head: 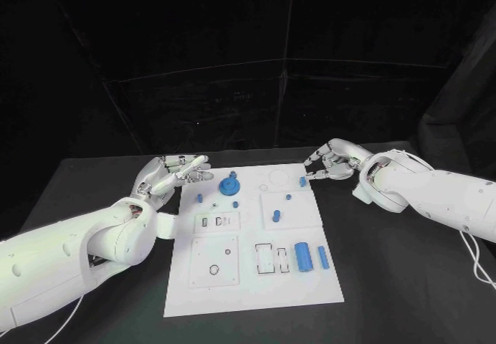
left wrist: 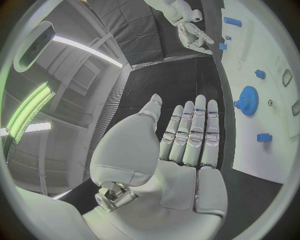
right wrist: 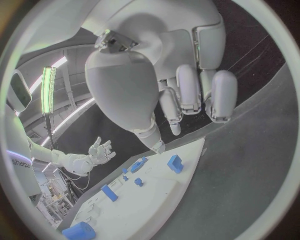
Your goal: Assemble the parts on the task board
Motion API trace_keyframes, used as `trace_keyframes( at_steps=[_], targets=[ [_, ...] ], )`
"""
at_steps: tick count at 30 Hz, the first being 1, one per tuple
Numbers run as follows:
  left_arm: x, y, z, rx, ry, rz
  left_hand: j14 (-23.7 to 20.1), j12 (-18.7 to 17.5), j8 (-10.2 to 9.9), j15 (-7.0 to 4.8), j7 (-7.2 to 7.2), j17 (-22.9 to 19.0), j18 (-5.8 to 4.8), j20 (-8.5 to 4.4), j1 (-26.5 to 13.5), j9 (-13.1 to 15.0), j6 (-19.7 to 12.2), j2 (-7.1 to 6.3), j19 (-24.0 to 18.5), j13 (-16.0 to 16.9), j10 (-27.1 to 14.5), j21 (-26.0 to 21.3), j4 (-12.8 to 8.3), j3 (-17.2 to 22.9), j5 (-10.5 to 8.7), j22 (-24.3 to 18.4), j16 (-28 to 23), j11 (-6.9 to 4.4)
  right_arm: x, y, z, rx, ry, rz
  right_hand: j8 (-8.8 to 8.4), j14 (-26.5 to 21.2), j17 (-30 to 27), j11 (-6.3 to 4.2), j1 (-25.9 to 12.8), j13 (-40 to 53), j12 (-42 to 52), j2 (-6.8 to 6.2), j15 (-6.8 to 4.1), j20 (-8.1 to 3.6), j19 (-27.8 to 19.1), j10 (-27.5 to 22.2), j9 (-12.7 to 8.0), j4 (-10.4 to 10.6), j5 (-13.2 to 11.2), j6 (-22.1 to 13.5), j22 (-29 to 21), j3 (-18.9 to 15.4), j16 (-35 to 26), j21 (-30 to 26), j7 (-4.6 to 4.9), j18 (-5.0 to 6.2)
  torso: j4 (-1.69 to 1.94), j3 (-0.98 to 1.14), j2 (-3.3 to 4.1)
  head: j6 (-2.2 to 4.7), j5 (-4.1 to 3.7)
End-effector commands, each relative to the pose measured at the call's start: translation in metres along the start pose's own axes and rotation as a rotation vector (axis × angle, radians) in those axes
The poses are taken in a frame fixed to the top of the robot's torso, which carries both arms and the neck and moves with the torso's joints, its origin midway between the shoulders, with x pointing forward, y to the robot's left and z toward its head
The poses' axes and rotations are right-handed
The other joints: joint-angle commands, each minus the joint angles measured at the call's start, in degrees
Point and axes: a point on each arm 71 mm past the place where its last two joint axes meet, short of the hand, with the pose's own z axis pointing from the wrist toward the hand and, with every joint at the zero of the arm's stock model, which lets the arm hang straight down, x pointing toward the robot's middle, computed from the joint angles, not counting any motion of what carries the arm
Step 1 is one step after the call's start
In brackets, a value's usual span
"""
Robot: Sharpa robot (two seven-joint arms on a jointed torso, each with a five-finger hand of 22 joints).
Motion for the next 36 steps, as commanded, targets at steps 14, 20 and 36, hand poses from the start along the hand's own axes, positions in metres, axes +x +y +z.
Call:
trace_keyframes(
  at_steps=[14,20,36],
  targets=[
    [0.000,0.000,0.002,0.010,0.011,-0.002,0.28,-0.27,-0.35,0.27,0.09,-0.08,0.91,0.01,0.01,-0.04,0.30,0.63,0.50,-0.05,0.11,-0.32,-0.44,0.00,-0.05,-0.09,-0.29,0.18,0.006,0.002,0.001,-0.030,0.050,-0.013,-0.17,3.80,4.14,0.05,0.84,1.08,0.06,-0.10,0.07,-0.02,-0.32,-0.03,-0.04,-0.50,0.17,-0.18,0.01,-0.07,0.22,-0.33,0.15,0.28,0.01,-0.16,-0.08,-0.29,0.02],
    [0.000,0.000,0.002,0.009,0.011,-0.001,0.28,-0.27,-0.35,0.27,0.09,-0.08,0.91,0.01,0.01,-0.04,0.30,0.63,0.50,-0.05,0.11,-0.32,-0.44,0.00,-0.05,-0.09,-0.29,0.18,0.011,0.001,0.002,-0.023,0.055,-0.019,-0.11,3.83,4.24,0.04,1.11,1.13,0.11,0.07,0.07,-0.02,-0.30,0.01,-0.02,-0.69,0.18,-0.11,0.02,0.00,0.25,-0.35,0.14,0.28,0.02,-0.15,-0.09,-0.30,0.03],
    [0.000,0.000,0.002,0.009,0.011,-0.001,0.28,-0.27,-0.35,0.27,0.09,-0.08,0.91,0.01,0.01,-0.04,0.30,0.63,0.50,-0.05,0.11,-0.32,-0.44,0.00,-0.05,-0.09,-0.29,0.18,0.026,-0.002,0.005,-0.013,0.092,-0.043,0.23,3.99,4.83,-0.06,2.32,1.43,0.50,1.06,0.00,-0.08,0.02,0.29,0.11,-1.72,-0.34,0.67,0.37,0.60,0.45,-0.28,0.07,0.20,-0.03,-0.16,-0.11,-0.51,0.08]
  ],
)
